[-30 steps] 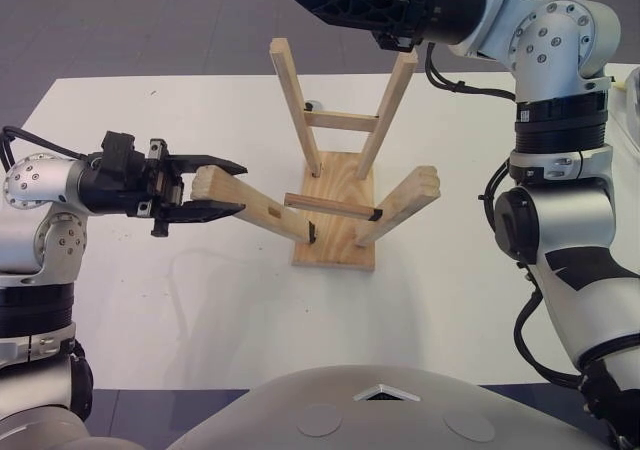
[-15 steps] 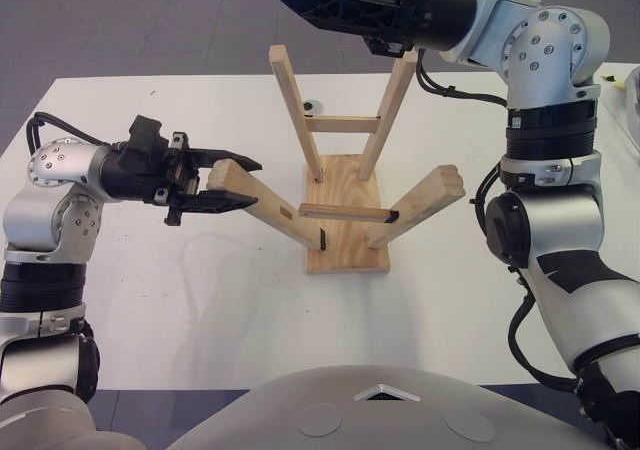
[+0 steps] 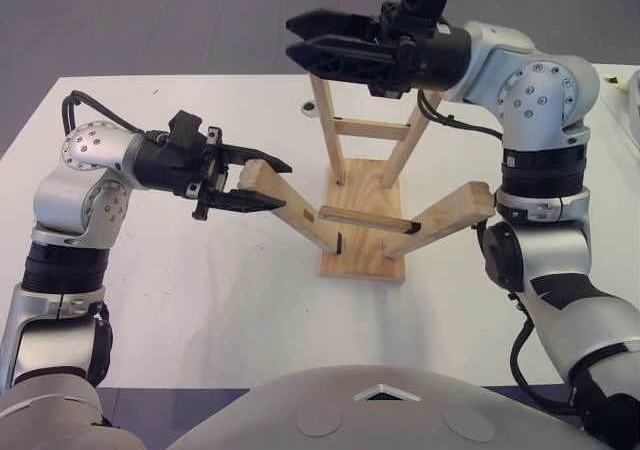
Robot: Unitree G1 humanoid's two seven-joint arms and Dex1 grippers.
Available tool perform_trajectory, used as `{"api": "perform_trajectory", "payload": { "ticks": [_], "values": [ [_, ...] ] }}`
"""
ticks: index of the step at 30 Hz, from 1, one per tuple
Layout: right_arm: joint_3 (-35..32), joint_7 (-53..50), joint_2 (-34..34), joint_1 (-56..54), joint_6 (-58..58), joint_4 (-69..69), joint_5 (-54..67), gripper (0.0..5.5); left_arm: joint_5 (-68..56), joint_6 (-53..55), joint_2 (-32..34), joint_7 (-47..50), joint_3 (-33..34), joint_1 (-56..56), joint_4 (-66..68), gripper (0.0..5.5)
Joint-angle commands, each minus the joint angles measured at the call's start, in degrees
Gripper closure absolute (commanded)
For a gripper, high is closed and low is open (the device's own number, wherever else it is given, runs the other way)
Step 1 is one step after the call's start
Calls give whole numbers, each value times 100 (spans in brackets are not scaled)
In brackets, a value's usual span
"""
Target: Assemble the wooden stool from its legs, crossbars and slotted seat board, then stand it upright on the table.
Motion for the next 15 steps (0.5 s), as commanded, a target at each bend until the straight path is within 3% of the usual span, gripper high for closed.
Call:
{"api": "perform_trajectory", "payload": {
  "ticks": [1,15],
  "values": [
    [-42,-335,129,98,-39,-92,16,245,432,383,81,-6,-444,98,12,345],
    [57,-826,84,546,-406,-673,-129,245,645,961,322,782,-738,67,-1015,345]
  ]
}}
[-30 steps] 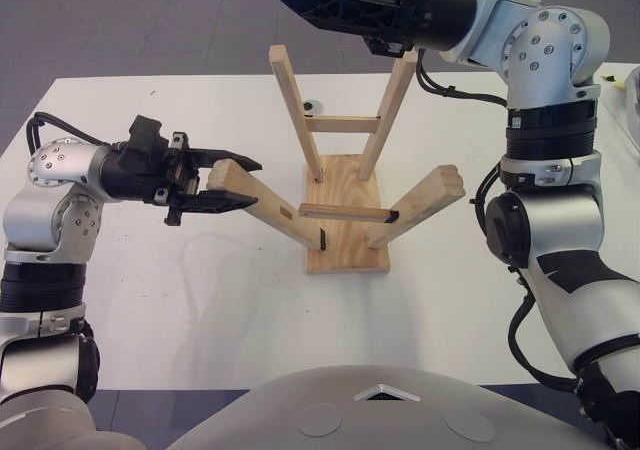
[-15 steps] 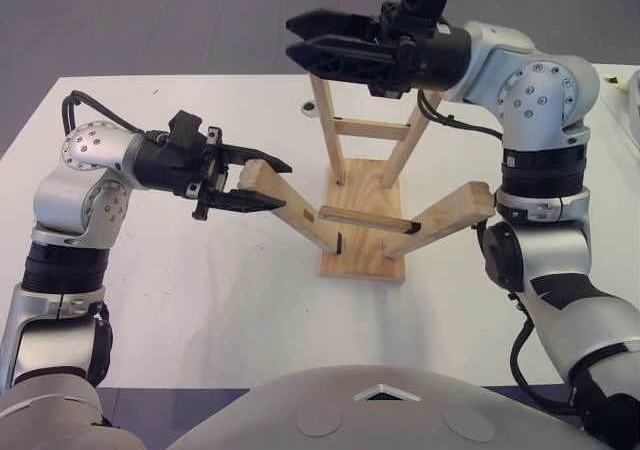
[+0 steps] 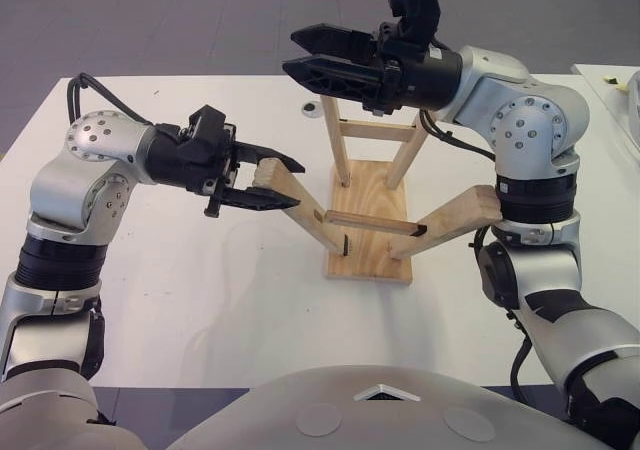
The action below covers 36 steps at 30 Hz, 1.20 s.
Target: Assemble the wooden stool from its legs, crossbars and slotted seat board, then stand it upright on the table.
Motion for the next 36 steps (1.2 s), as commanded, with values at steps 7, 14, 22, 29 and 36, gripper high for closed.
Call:
{"api": "perform_trajectory", "payload": {
  "ticks": [7,14,22,29,36],
  "values": [
    [-131,-224,64,-22,-139,62,37,245,525,735,22,533,-707,-153,-267,345],
    [-161,-375,123,-47,-259,94,19,245,531,1469,256,584,-1159,-435,-414,345],
    [-293,-613,217,-95,-266,121,93,245,438,1883,236,777,-1365,-463,-666,345],
    [-347,-714,272,-131,-300,183,121,245,670,1783,176,854,-1523,-494,-605,345],
    [-441,-844,312,-182,-336,238,163,245,763,2001,316,775,-1709,-417,-768,242]
  ]
}}
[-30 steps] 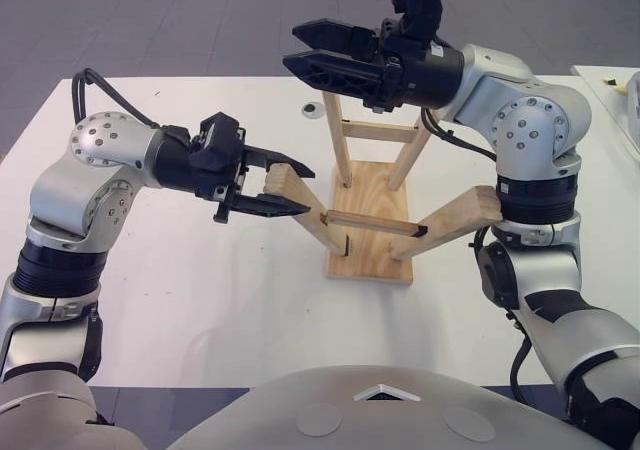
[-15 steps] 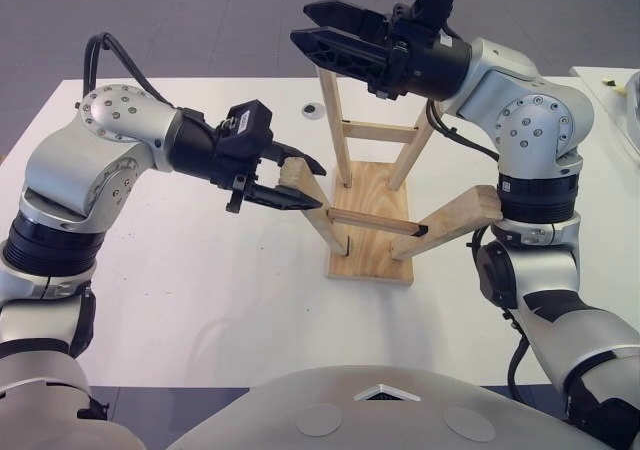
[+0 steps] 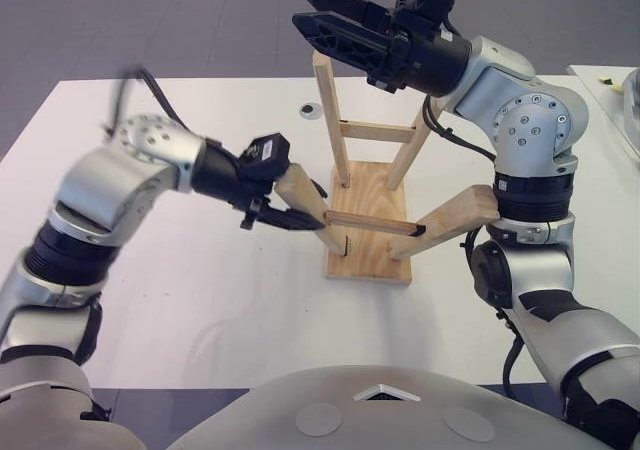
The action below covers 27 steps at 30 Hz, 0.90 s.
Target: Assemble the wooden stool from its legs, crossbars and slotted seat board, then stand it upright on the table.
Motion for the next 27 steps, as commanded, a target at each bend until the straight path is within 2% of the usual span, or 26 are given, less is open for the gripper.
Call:
{"api": "perform_trajectory", "payload": {
  "ticks": [1,9,13,16,20,23,27],
  "values": [
    [-38,-100,82,-177,-64,31,55,245,453,290,156,-4,-551,276,-141,226],
    [-41,-191,55,-169,-125,49,65,245,1075,236,225,200,-821,138,75,89],
    [-31,-42,-95,-340,-271,264,-59,245,880,138,-12,431,-335,78,152,17],
    [-44,128,-243,-557,-440,562,-167,245,472,190,69,265,-52,269,-327,17],
    [-29,383,-381,-880,-734,989,-366,245,-169,662,666,-7,350,933,-1165,17],
    [38,604,-479,-1117,-935,1276,-521,245,-302,685,844,267,911,1493,-1252,17],
    [88,934,-631,-1463,-1183,1660,-742,245,-335,641,701,870,1653,2143,-1306,17]
  ]
}}
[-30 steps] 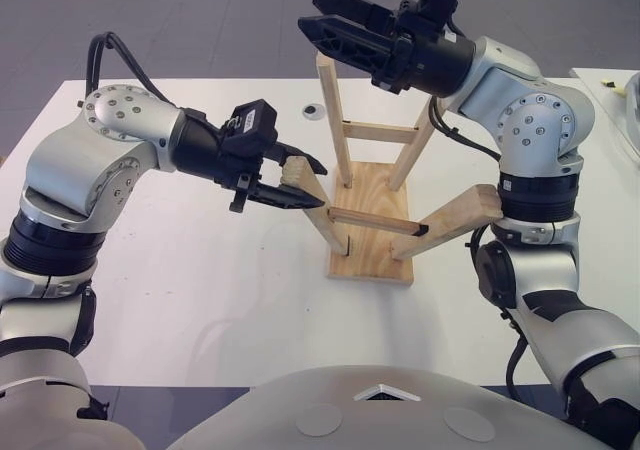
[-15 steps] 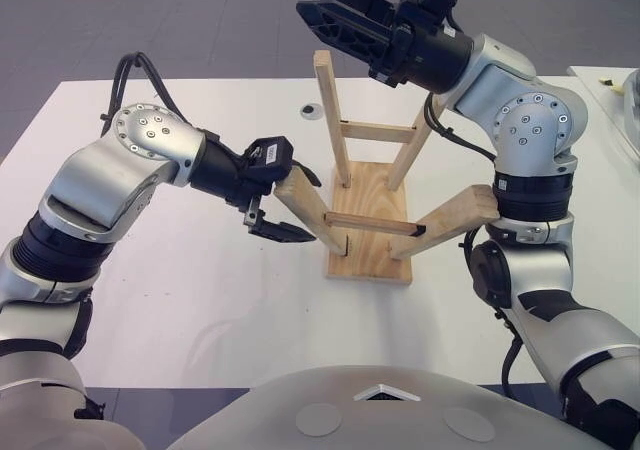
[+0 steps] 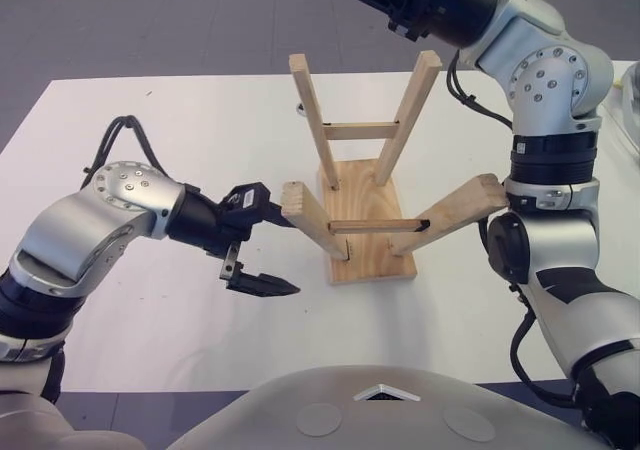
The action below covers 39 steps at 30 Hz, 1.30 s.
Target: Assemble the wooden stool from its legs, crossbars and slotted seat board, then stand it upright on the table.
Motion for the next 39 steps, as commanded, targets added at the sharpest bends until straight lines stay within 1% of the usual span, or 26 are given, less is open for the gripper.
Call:
{"api": "perform_trajectory", "payload": {
  "ticks": [1,3,4,7,8,10,13,16,17,19,22,26,29,31,32,34,36,37,39],
  "values": [
    [31,241,-202,-498,-229,329,-249,245,39,-104,-109,537,564,480,-68,17],
    [88,165,-391,-528,-308,-239,-397,245,20,-178,-349,948,899,750,-153,17],
    [68,168,-506,-490,-159,-704,-297,245,-78,-163,-503,1175,1095,913,-267,17],
    [137,527,-973,-433,236,-1526,-77,245,-156,-236,-852,1730,1519,1460,-619,17],
    [171,717,-1148,-410,420,-1644,21,245,-144,-279,-950,1874,1591,1597,-710,17],
    [398,1460,-1758,-217,796,-1898,202,245,-212,-331,-1181,2158,1724,1854,-901,17],
    [821,2360,-2498,20,870,-2093,64,245,-238,-425,-1369,2366,1820,2211,-1055,17],
    [1508,2807,-2971,499,112,-2621,-720,245,-151,-563,-1462,2462,1790,2391,-1065,17],
    [1808,2692,-3075,782,-419,-2872,-1291,245,-105,-604,-1449,2477,1772,2421,-1048,17],
    [2108,2472,-3246,1446,-913,-3416,-1899,245,-50,-676,-1457,2525,1757,2465,-1017,17],
    [2244,2271,-3350,2080,-1242,-3731,-2342,245,23,-802,-1544,2595,1727,2671,-1057,17],
    [2253,1847,-3325,2269,-1399,-4102,-2897,245,109,-929,-1606,2739,1638,2815,-1084,17],
    [2293,1478,-3206,2224,-1503,-4118,-3354,245,179,-1036,-1779,2923,1562,3005,-1201,17],
    [2286,1372,-3003,1870,-1643,-3905,-3495,245,235,-1105,-1874,3059,1541,3086,-1245,17],
    [2236,1394,-2903,1697,-1581,-3852,-3382,245,256,-1120,-1903,3112,1534,3093,-1256,17],
    [2037,1543,-2644,1295,-1117,-3652,-2886,245,276,-1121,-1968,3239,1484,3042,-1275,17],
    [1853,1806,-2499,746,-358,-3288,-2285,245,314,-1109,-2058,3415,1362,3001,-1315,17],
    [1750,1974,-2490,455,213,-3202,-1866,245,342,-1114,-2115,3504,1295,3002,-1348,17],
    [1772,2374,-2678,112,1093,-3093,-1331,245,417,-1171,-2263,3665,1154,3027,-1394,17]
  ]
}}
